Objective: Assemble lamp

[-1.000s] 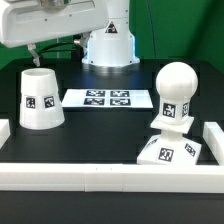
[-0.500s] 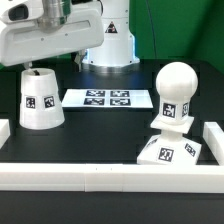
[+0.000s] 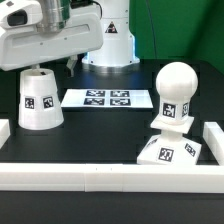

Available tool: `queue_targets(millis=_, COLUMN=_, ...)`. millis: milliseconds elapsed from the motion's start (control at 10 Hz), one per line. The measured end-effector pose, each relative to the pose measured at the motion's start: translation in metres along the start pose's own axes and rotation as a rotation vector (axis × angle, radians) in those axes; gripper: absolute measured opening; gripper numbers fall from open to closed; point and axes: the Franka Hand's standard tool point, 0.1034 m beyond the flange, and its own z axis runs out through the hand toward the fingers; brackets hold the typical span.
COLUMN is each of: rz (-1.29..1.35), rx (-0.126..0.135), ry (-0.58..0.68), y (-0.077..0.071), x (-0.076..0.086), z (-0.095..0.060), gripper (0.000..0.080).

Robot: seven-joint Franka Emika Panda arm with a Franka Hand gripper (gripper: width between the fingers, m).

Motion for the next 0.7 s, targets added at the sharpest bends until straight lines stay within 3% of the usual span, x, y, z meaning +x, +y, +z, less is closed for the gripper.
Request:
queue_targets(millis=100, rz=0.0, rx=0.0, ry=0.0, y=0.0, x=0.0, z=0.0, gripper=0.0263)
queue_targets(millis=200, rz=0.0, rx=0.001, ry=-0.001, y=0.0, x=0.0, z=0.001, gripper=0.0128)
queue_targets(millis=300, rz=-0.001, rx=0.001, ry=-0.001, y=0.0, x=0.0, z=0.0, gripper=0.0128)
queue_targets(millis=400, rz=-0.003, rx=0.001, ry=0.0, y=-0.001, x=0.001, z=-0.001, gripper=0.0045)
queue_targets(millis=700, rz=-0.004, rx=0.03, ry=-0.021, y=-0.012, x=0.007, z=-0.004, gripper=0.0045)
